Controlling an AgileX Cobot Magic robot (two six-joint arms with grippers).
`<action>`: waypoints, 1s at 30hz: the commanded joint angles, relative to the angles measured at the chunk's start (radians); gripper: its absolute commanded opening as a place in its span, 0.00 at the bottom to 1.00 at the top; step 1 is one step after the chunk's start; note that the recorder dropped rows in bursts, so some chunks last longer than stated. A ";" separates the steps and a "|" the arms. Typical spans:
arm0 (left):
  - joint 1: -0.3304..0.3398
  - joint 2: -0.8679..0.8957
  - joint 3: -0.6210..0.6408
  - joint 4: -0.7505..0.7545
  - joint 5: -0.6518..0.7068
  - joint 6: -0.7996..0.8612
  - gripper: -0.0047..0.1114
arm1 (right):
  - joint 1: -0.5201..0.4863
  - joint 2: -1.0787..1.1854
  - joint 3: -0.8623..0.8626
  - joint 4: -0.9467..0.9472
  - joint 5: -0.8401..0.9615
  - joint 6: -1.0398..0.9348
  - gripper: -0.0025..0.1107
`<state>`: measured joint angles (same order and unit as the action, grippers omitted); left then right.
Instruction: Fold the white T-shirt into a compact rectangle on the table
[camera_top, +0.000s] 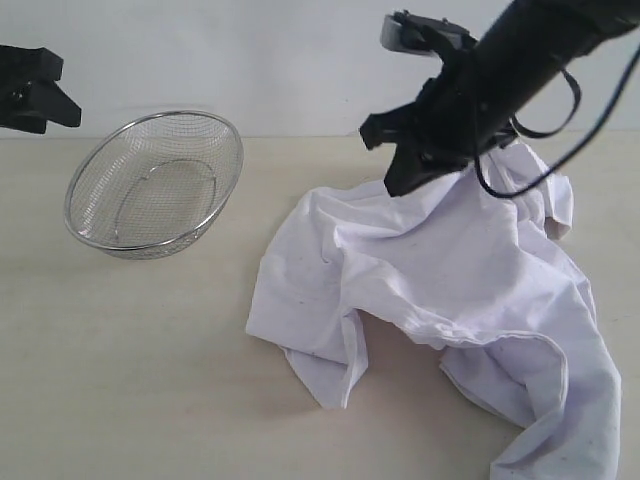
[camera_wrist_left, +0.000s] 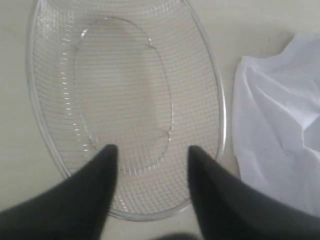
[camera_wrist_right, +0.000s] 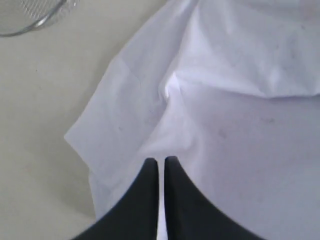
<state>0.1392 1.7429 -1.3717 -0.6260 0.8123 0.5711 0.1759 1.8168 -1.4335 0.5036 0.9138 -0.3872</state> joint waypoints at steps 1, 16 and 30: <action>0.027 0.087 -0.079 0.041 -0.010 -0.089 0.59 | -0.004 -0.175 0.220 0.034 -0.104 -0.050 0.02; 0.014 0.417 -0.327 0.198 0.047 -0.186 0.55 | -0.004 -0.538 0.363 0.038 -0.111 -0.060 0.02; 0.012 0.490 -0.327 0.198 -0.027 -0.183 0.39 | -0.004 -0.538 0.363 0.067 -0.103 -0.060 0.02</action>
<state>0.1576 2.2366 -1.6934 -0.4276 0.8130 0.3979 0.1759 1.2888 -1.0755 0.5634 0.8108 -0.4424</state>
